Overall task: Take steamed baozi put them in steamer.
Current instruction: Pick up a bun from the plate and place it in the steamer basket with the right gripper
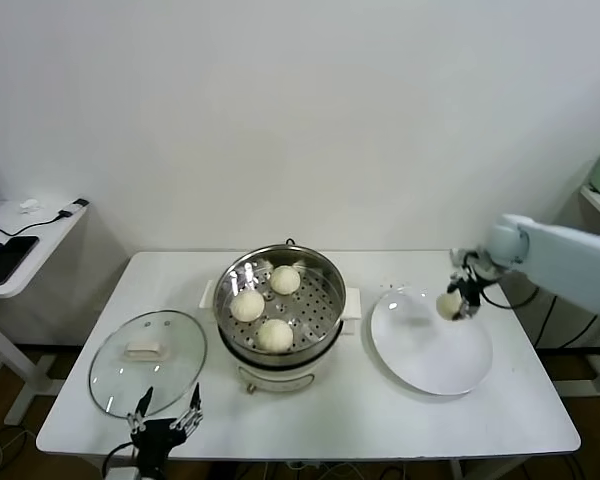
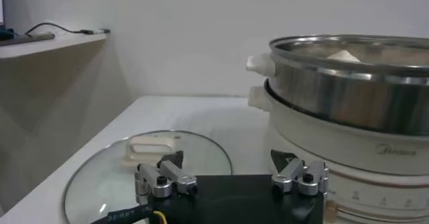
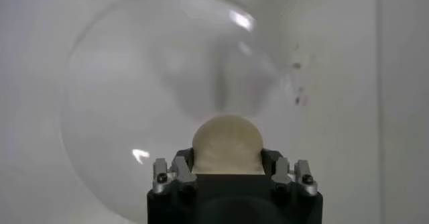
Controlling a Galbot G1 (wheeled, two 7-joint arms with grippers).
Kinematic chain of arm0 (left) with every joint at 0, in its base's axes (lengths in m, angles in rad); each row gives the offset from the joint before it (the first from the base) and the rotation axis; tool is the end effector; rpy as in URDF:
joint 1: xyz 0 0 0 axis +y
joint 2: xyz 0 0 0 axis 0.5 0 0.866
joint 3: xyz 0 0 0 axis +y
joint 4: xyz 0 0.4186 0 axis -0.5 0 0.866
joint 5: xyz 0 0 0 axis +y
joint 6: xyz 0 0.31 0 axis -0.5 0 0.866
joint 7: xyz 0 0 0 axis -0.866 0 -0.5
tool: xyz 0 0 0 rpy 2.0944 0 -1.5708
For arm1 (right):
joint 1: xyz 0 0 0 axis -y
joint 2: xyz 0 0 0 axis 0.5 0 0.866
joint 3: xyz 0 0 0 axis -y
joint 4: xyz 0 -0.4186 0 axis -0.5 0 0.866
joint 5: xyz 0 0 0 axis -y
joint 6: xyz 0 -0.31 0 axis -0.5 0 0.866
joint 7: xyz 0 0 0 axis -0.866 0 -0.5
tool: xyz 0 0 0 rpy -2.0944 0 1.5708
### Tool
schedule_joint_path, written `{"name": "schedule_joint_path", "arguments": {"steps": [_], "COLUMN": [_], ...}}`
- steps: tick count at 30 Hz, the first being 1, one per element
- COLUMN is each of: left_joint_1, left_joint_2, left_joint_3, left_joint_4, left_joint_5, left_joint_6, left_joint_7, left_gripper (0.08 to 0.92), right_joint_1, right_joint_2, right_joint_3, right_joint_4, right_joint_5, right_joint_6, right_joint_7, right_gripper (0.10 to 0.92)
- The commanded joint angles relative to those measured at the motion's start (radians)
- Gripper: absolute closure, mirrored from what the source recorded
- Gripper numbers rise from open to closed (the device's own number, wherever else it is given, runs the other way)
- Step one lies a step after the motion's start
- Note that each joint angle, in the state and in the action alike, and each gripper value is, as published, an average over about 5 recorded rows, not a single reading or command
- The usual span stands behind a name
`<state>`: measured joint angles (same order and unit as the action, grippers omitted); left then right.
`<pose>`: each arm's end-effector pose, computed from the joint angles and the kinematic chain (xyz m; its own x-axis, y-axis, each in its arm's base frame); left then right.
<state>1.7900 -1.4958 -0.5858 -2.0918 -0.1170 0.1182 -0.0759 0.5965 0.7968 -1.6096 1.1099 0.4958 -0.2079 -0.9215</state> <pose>0.0202 0.0365 -0.3747 -0.9394 -0.0897 0.3308 -0.0921 0.9957 0.0082 0.5714 -0.2210 -0.1067 -0.1884 -0.0878 0.9782 -0.9820 0.0339 -0.1861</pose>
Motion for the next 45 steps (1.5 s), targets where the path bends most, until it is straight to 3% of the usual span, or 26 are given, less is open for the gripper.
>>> {"name": "schedule_joint_path", "arguments": {"steps": [1, 6, 12, 19, 29, 41, 45], "left_joint_1": [-0.012, -0.02, -0.021, -0.021, -0.029, -0.037, -0.037], "left_joint_2": [0.001, 0.0, 0.003, 0.0, -0.001, 0.0, -0.001], "left_joint_3": [0.007, 0.016, 0.017, 0.013, 0.015, 0.015, 0.012], "left_joint_4": [-0.006, -0.012, -0.013, -0.008, 0.01, 0.015, 0.01], "left_joint_5": [0.002, 0.003, 0.002, -0.002, -0.005, -0.007, -0.011], "left_joint_6": [0.0, 0.001, 0.001, 0.001, -0.001, 0.004, 0.007], "left_joint_7": [0.001, 0.004, 0.005, 0.004, 0.005, 0.006, 0.007], "left_gripper": [0.177, 0.177, 0.177, 0.177, 0.177, 0.177, 0.177], "right_joint_1": [0.561, 0.571, 0.456, 0.269, 0.122, 0.08, 0.079], "right_joint_2": [0.136, 0.259, 0.396, 0.502, 0.514, 0.514, 0.51], "right_joint_3": [-0.298, -0.232, -0.161, -0.152, -0.162, -0.146, -0.131], "right_joint_4": [0.349, 0.424, 0.418, 0.298, 0.174, 0.12, 0.114], "right_joint_5": [0.491, 0.646, 0.708, 0.621, 0.524, 0.491, 0.492], "right_joint_6": [-0.113, -0.177, -0.222, -0.232, -0.209, -0.19, -0.166], "right_joint_7": [0.026, 0.086, 0.153, 0.19, 0.207, 0.207, 0.202], "right_gripper": [0.372, 0.372, 0.372, 0.372, 0.372, 0.37, 0.324]}}
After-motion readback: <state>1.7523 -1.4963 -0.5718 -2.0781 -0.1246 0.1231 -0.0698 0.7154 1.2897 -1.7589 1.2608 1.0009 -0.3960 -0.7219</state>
